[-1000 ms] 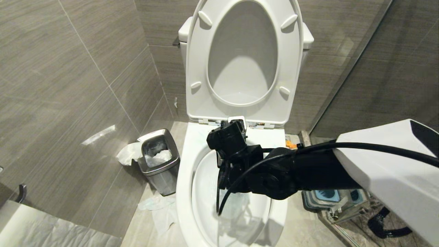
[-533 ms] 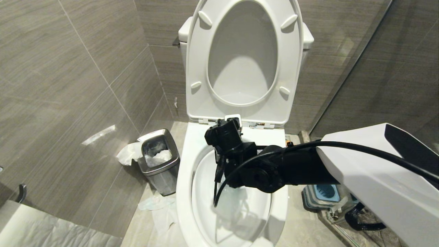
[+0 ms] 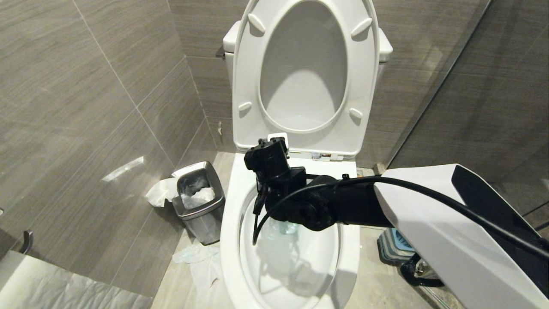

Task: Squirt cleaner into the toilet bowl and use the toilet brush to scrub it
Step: Scrub the toilet bowl

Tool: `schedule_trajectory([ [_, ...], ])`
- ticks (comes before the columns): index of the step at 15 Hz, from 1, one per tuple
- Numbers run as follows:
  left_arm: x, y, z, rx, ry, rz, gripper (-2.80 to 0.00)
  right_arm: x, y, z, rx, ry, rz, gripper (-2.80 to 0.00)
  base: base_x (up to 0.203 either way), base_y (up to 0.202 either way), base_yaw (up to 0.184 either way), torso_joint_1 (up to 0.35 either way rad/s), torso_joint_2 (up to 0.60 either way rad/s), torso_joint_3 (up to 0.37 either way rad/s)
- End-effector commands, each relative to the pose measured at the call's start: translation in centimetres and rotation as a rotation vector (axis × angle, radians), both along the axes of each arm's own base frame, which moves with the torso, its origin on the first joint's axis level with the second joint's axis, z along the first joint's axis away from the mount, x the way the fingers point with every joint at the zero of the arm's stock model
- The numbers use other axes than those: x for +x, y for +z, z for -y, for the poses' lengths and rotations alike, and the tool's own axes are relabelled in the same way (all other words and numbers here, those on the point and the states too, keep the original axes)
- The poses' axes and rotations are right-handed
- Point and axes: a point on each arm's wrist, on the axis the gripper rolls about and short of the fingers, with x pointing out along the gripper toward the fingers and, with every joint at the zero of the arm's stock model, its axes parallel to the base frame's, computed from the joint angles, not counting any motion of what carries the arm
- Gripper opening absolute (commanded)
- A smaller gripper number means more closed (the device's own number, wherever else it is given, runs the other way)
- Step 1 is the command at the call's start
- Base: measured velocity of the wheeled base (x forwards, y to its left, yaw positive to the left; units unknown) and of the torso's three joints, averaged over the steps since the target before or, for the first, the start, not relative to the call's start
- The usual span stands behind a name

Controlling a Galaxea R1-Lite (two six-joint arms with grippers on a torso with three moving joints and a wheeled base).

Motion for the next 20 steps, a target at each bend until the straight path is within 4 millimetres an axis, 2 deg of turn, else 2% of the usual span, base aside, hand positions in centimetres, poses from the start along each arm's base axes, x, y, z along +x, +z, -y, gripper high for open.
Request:
schedule_trajectory([
  [1, 0.0, -0.1, 0.0, -0.001, 0.000, -0.003, -2.80, -0.7, -0.6, -1.1, -0.004, 0.021, -0.004, -2.80, 0.000, 0.000, 0.000, 0.000, 0.00, 0.000],
  [3, 0.0, -0.1, 0.0, -0.001, 0.000, -0.003, -2.80, -2.5, 0.2, -2.2, 0.004, 0.062, 0.004, -2.80, 0.000, 0.000, 0.000, 0.000, 0.00, 0.000],
  [7, 0.0, -0.1, 0.0, -0.001, 0.000, -0.003, -2.80, -6.0, 2.8, -1.8, -0.019, 0.106, -0.023, -2.80, 0.000, 0.000, 0.000, 0.000, 0.00, 0.000],
  [10, 0.0, -0.1, 0.0, -0.001, 0.000, -0.003, -2.80, -8.5, 3.2, 0.1, -0.056, 0.110, -0.061, -2.80, 0.000, 0.000, 0.000, 0.000, 0.00, 0.000],
  [14, 0.0, -0.1, 0.0, -0.001, 0.000, -0.003, -2.80, -11.3, 2.4, 4.2, -0.076, 0.084, -0.134, -2.80, 0.000, 0.000, 0.000, 0.000, 0.00, 0.000],
  [15, 0.0, -0.1, 0.0, -0.001, 0.000, -0.003, -2.80, -11.3, 2.5, 5.4, -0.062, 0.061, -0.142, -2.80, 0.000, 0.000, 0.000, 0.000, 0.00, 0.000],
  [17, 0.0, -0.1, 0.0, -0.001, 0.000, -0.003, -2.80, -9.8, 3.2, 7.3, -0.026, -0.006, -0.135, -2.80, 0.000, 0.000, 0.000, 0.000, 0.00, 0.000],
  [20, 0.0, -0.1, 0.0, -0.001, 0.001, -0.003, -2.80, -7.6, 4.5, 8.8, 0.015, -0.066, -0.108, -2.80, 0.000, 0.000, 0.000, 0.000, 0.00, 0.000],
])
